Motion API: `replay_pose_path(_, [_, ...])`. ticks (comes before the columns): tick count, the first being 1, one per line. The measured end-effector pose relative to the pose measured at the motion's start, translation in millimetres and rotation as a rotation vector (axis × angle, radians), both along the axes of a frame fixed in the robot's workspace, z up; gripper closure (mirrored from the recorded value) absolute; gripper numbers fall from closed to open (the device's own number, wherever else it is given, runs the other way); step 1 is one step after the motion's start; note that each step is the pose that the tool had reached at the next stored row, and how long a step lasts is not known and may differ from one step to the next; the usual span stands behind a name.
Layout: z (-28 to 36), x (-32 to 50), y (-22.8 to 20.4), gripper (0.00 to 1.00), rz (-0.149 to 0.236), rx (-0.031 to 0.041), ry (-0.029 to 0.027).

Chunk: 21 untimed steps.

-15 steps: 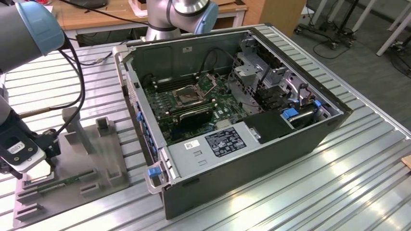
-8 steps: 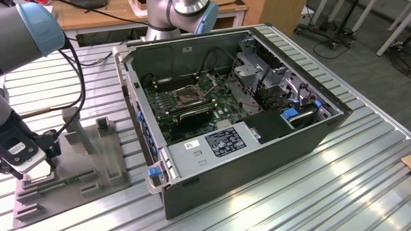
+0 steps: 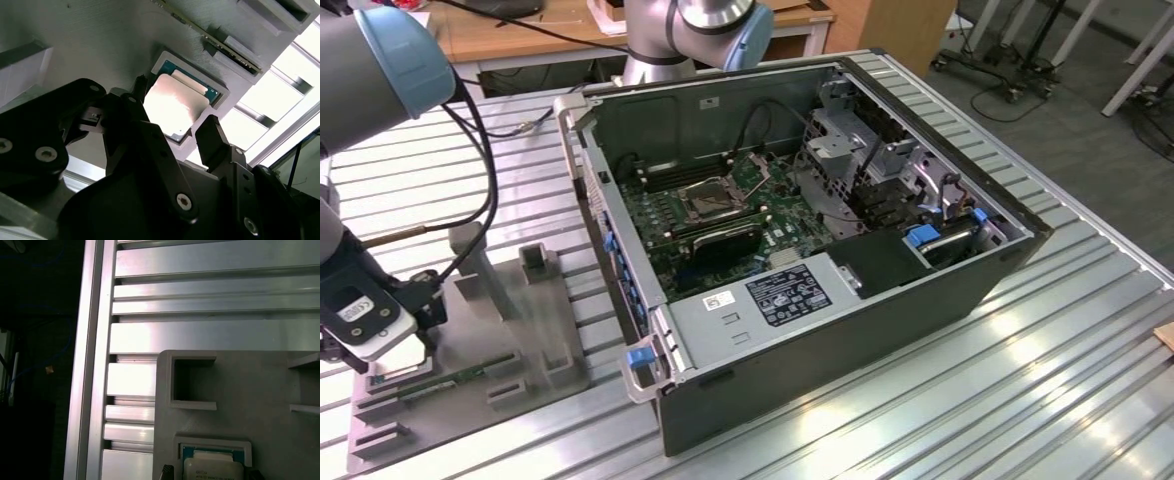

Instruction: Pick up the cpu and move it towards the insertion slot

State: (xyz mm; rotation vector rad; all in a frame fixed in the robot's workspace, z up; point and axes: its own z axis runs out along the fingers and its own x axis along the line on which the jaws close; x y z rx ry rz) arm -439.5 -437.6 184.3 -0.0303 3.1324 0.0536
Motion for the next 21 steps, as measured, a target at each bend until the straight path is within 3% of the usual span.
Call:
replay_pose_path(10, [-0.2,0.0,0.0,0.35,0.0,-0.0001,0.0002])
replay_pose_path(11, [-0.2,0.0,0.0,0.42,0.0,-0.0001,0.0001])
replay_pose_path(21, [-0.4,0.0,0.0,0.46,0.0,-0.0002,0.0002])
